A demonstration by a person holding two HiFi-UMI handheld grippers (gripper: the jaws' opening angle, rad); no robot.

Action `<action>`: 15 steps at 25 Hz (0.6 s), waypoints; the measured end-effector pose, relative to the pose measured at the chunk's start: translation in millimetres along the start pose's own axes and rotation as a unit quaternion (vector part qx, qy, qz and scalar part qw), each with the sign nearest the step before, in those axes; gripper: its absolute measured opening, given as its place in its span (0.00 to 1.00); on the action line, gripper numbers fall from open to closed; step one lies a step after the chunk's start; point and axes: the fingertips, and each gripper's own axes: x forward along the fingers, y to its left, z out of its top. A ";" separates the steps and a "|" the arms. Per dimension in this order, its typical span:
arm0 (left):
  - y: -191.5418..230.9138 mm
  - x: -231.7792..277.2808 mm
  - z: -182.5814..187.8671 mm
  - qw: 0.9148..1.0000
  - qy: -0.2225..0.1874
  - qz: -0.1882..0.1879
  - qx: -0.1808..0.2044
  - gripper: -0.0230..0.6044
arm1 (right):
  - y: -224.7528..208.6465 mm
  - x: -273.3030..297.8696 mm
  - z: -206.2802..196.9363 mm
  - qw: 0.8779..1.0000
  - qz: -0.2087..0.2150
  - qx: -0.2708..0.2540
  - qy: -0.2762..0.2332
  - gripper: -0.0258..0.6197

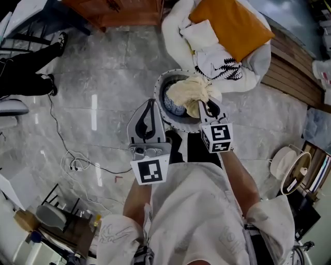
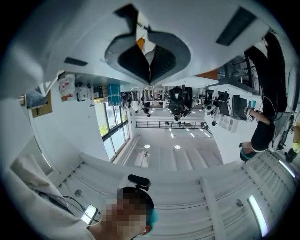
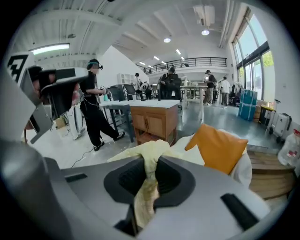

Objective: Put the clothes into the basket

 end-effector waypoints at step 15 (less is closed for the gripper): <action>-4.3 18.9 -60.8 0.997 0.045 0.062 -0.007 0.04 | -14.2 125.9 -200.0 0.979 0.053 -0.018 0.197 0.08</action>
